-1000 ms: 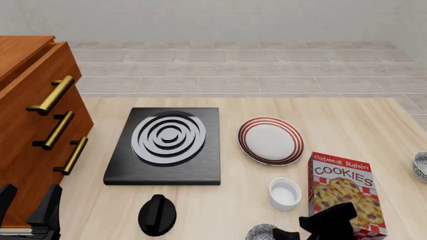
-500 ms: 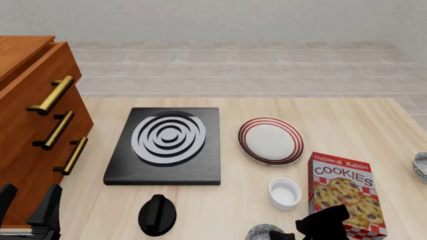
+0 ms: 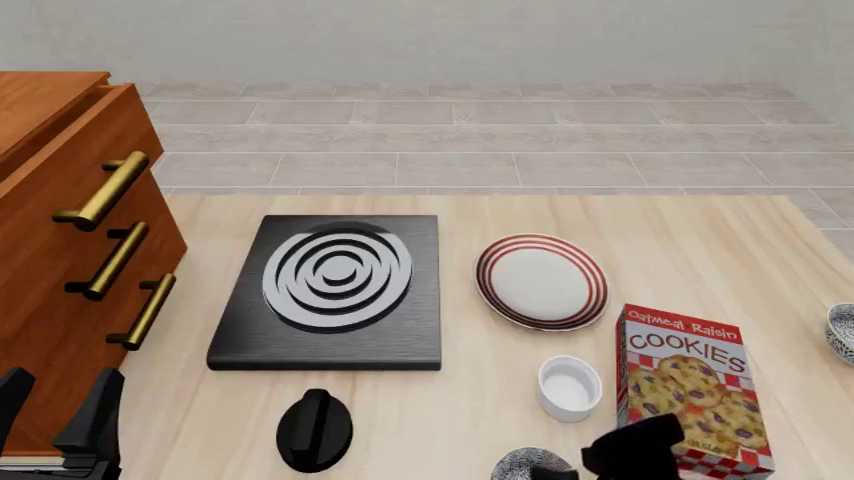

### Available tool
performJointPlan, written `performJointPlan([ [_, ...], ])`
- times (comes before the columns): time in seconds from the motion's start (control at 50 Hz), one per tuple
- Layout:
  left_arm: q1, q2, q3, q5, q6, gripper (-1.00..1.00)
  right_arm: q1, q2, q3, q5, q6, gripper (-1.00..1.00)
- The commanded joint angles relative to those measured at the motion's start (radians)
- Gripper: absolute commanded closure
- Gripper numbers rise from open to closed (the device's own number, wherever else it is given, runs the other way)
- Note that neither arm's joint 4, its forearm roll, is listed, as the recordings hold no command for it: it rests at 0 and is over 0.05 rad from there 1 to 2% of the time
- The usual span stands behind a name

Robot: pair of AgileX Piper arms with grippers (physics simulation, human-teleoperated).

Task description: Pick the akita bowl next to the ramekin and place it on the plate.

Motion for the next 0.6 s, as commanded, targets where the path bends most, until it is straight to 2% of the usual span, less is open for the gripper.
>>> performJointPlan([
  [0.02, 0.0, 0.0, 0.0, 0.0, 0.0, -1.0, 0.019, 0.061, 0.015, -0.069, 0.038, -1.0],
  [0.04, 0.0, 0.0, 0.0, 0.0, 0.0, -1.0, 0.022, 0.067, 0.018, -0.078, 0.041, -1.0],
  [0.06, 0.0, 0.0, 0.0, 0.0, 0.0, -1.0, 0.011, 0.058, 0.017, -0.07, 0.03, 1.0],
  [0.1, 0.0, 0.0, 0.0, 0.0, 0.0, -1.0, 0.025, 0.049, 0.023, -0.074, 0.049, 1.0],
  [0.16, 0.0, 0.0, 0.0, 0.0, 0.0, -1.0, 0.024, 0.008, 0.01, -0.026, 0.04, 1.0],
  [0.36, 0.0, 0.0, 0.0, 0.0, 0.0, -1.0, 0.031, -0.225, -0.07, 0.229, 0.015, 1.0],
  [0.5, 0.0, 0.0, 0.0, 0.0, 0.0, -1.0, 0.03, -0.368, -0.147, 0.4, -0.035, 1.0],
  [0.6, 0.0, 0.0, 0.0, 0.0, 0.0, -1.0, 0.02, -0.428, -0.197, 0.479, -0.052, 1.0],
])
